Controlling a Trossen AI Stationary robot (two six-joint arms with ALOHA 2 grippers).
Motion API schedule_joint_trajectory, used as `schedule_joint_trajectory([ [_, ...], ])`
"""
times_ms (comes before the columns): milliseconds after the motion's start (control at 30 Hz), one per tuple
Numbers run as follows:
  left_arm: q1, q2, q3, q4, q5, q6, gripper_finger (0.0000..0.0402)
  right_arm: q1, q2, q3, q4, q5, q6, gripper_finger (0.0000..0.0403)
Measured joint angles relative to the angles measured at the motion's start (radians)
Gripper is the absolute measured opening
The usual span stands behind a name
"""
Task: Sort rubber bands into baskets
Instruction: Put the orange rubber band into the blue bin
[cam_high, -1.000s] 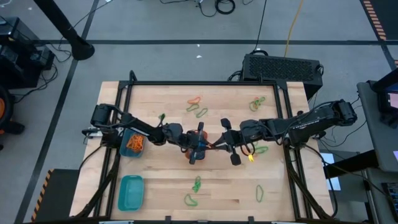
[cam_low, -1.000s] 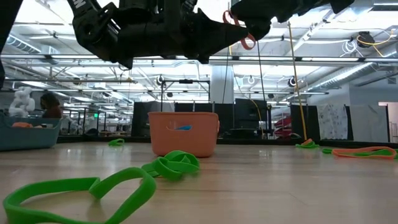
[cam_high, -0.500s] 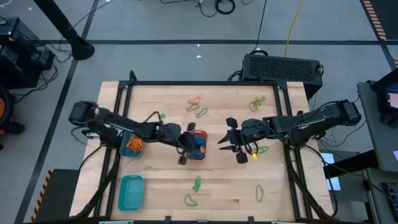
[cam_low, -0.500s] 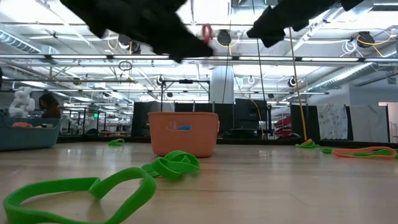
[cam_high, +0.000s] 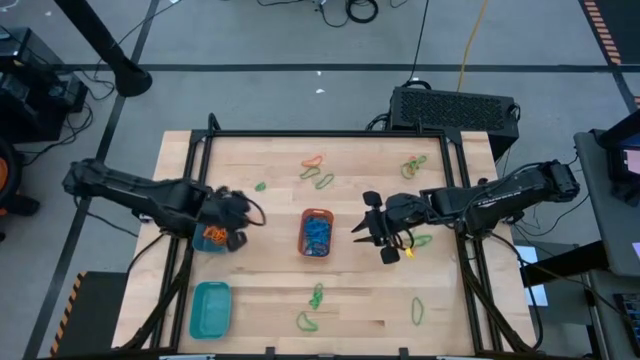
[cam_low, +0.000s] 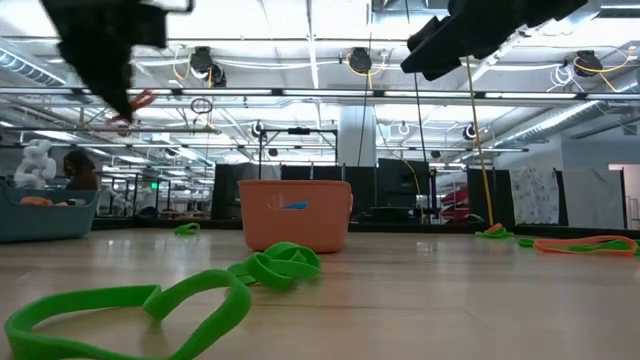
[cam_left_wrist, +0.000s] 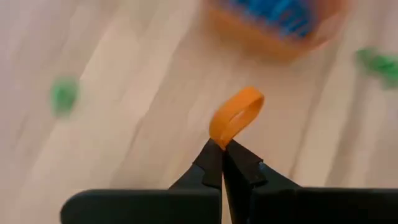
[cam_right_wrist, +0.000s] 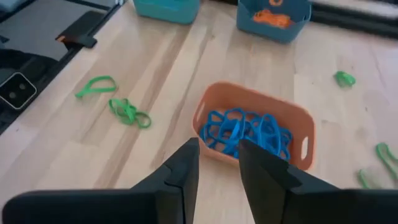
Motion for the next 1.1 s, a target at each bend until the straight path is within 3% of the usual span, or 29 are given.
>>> schedule_joint_trajectory([
  [133, 0.0, -0.025, -0.001, -0.242, -0.002, -0.226, 0.0002, 0.0, 0.0, 0.0, 0.005, 0.0, -0.011, 0.0105],
  [233, 0.0, -0.025, -0.032, -0.304, 0.002, -0.314, 0.0002, 0.0, 0.0, 0.0, 0.005, 0.0, -0.011, 0.0105],
  [600, 0.038, -0.015, -0.197, -0.292, 0.101, -0.354, 0.0006, 0.0, 0.0, 0.0, 0.003, -0.002, -0.013, 0.0105],
  [1100, 0.059, 0.018, -0.2, -0.297, 0.119, -0.328, 0.0078, 0.009, 0.0, 0.002, -0.029, -0.004, 0.073, 0.0105],
])
